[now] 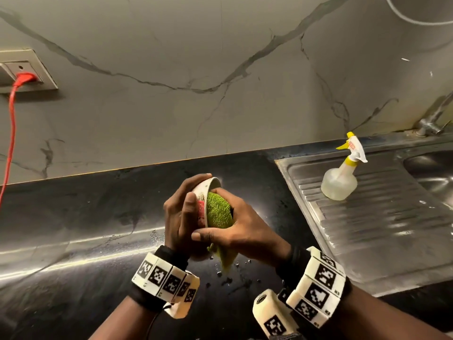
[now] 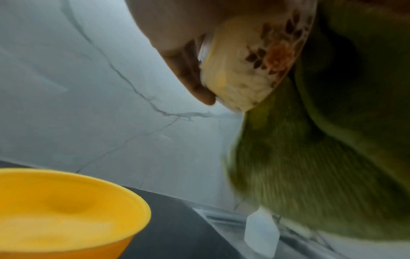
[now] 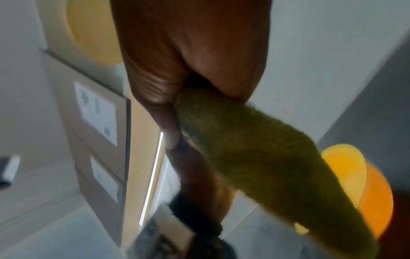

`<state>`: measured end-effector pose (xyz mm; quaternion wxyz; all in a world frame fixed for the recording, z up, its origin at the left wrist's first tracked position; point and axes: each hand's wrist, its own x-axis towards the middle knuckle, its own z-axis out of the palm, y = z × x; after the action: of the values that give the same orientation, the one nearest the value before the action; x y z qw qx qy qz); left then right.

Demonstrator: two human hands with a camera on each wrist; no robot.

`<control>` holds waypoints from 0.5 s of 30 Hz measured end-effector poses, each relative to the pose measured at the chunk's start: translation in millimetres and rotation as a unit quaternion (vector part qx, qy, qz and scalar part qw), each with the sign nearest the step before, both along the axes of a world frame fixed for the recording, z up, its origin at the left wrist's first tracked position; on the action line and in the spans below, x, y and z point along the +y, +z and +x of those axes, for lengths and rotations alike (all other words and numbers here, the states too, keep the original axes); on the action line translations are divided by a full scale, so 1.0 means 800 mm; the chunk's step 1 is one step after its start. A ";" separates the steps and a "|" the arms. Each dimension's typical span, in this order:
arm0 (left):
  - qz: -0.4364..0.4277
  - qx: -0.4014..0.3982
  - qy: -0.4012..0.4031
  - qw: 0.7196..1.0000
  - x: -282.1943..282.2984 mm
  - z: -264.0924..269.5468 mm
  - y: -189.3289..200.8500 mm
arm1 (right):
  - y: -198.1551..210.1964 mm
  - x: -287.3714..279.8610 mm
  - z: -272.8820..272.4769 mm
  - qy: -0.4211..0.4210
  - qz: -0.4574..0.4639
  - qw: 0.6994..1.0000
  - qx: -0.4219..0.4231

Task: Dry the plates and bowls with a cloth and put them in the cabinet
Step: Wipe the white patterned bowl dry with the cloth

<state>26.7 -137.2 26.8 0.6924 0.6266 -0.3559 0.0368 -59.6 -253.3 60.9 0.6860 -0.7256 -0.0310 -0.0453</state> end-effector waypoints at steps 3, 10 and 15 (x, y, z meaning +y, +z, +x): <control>0.007 0.157 -0.067 0.985 0.002 0.003 0.016 | 0.006 -0.004 0.001 -0.033 -0.080 0.995 -0.047; -0.027 0.389 -0.130 0.912 -0.002 0.005 0.045 | 0.002 0.007 0.001 -0.019 -0.122 0.989 -0.086; -0.019 0.115 -0.034 0.993 -0.002 0.004 0.020 | 0.008 0.005 0.004 0.021 0.045 0.999 -0.010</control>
<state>29.6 -138.9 42.5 0.7413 0.6007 -0.2947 -0.0520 -56.4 -249.0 67.0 0.7182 -0.6929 -0.0510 -0.0393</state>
